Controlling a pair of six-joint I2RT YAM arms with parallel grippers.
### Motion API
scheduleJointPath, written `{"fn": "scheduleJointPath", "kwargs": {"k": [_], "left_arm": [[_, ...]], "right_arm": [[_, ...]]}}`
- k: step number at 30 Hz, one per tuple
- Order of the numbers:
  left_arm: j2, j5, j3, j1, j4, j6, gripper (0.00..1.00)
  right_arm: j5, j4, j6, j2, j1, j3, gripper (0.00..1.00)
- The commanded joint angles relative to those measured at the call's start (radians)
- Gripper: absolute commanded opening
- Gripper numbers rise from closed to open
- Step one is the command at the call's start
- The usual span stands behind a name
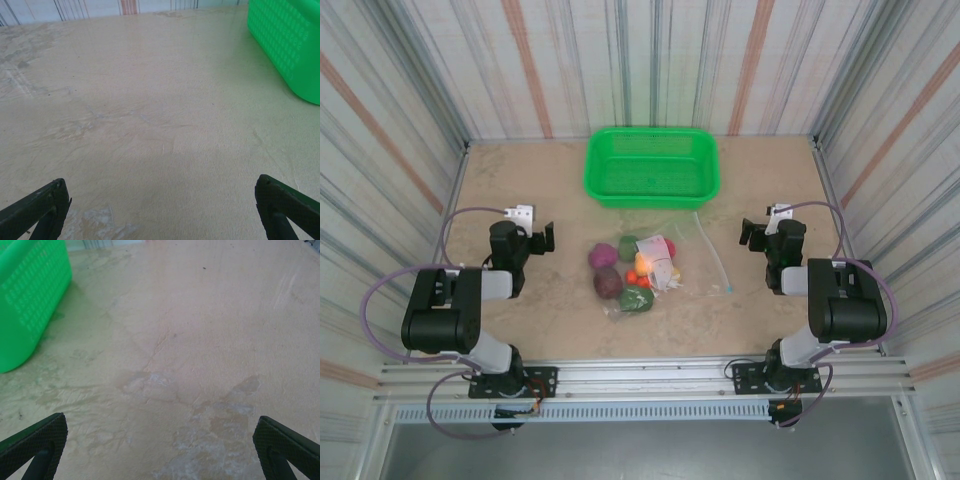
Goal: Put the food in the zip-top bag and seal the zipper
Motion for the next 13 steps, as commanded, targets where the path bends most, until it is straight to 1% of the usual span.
{"fn": "scheduleJointPath", "kwargs": {"k": [1, 10, 13], "left_arm": [[-0.007, -0.008, 0.002, -0.005, 0.007, 0.007, 0.99], [-0.001, -0.001, 0.014, -0.001, -0.007, 0.005, 0.99], [-0.009, -0.008, 0.0, -0.006, 0.012, 0.01, 0.99]], "right_arm": [[0.011, 0.005, 0.012, -0.007, -0.007, 0.003, 0.99], [0.01, 0.005, 0.011, -0.007, -0.008, 0.003, 0.99], [0.009, 0.006, 0.011, -0.007, -0.007, 0.002, 0.99]]}}
